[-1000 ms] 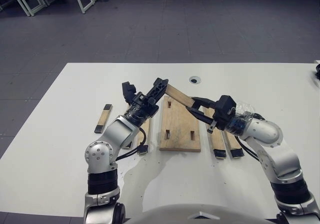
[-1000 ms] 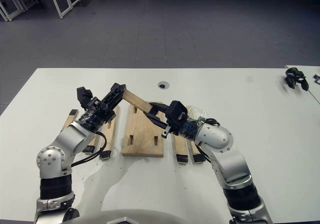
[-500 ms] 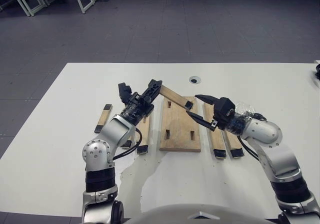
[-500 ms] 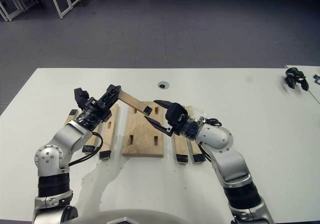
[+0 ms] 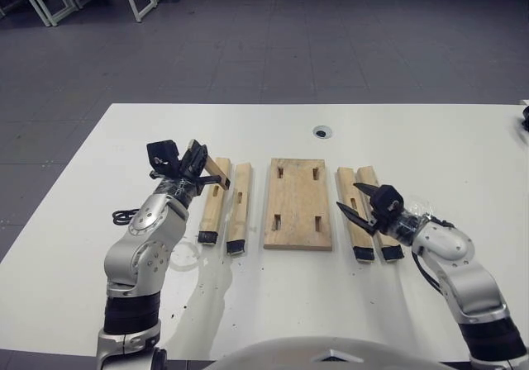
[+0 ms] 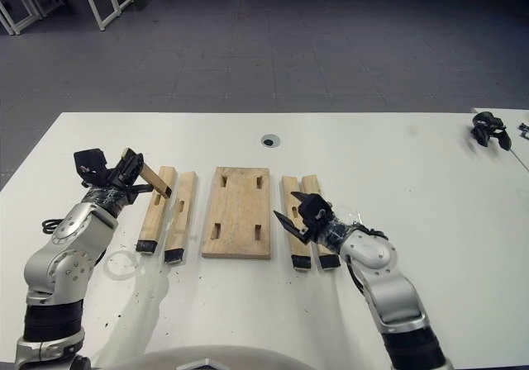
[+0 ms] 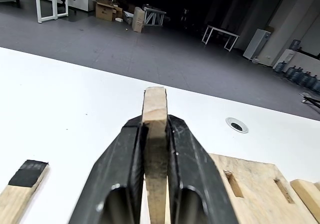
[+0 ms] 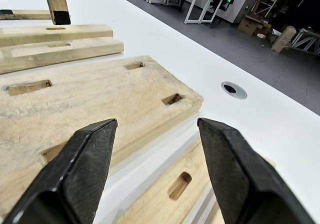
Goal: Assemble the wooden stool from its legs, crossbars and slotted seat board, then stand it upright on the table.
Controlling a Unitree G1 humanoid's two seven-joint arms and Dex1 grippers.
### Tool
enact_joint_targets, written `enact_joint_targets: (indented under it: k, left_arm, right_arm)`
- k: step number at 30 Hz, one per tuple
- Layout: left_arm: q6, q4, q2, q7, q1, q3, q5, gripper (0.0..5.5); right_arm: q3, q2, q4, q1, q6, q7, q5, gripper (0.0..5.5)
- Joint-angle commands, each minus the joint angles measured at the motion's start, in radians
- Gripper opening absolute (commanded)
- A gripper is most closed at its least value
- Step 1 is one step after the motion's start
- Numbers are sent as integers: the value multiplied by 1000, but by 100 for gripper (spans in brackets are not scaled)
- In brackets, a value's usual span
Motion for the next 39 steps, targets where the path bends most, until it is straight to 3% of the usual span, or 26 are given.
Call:
enact_joint_targets:
  k: [1,17,21,25,36,39]
  left_arm:
    - [-8,0,-11,-22,-4,47,21,43]
    - [-46,121,-35,-129,46,82,135,43]
    - [-5,110,-9,-116,69,-2,242,43]
    - [-20,167,-66,-109,102,-92,329,43]
    - [-102,135,-88,-127,-29,7,331,43]
    - [-49,7,-59,-116,-90,52,301,104]
  right_arm:
    - [-15,-13,0,-6,-1,2,-8,295]
    - [-21,-34,21,-44,-4,31,-12,295]
    - [-25,-34,26,-51,-5,29,-13,295]
    - [-26,-29,31,-60,-4,24,-16,295]
    - [-22,-24,39,-62,-15,16,-22,295]
    - [-20,-18,36,-57,-17,9,-24,295]
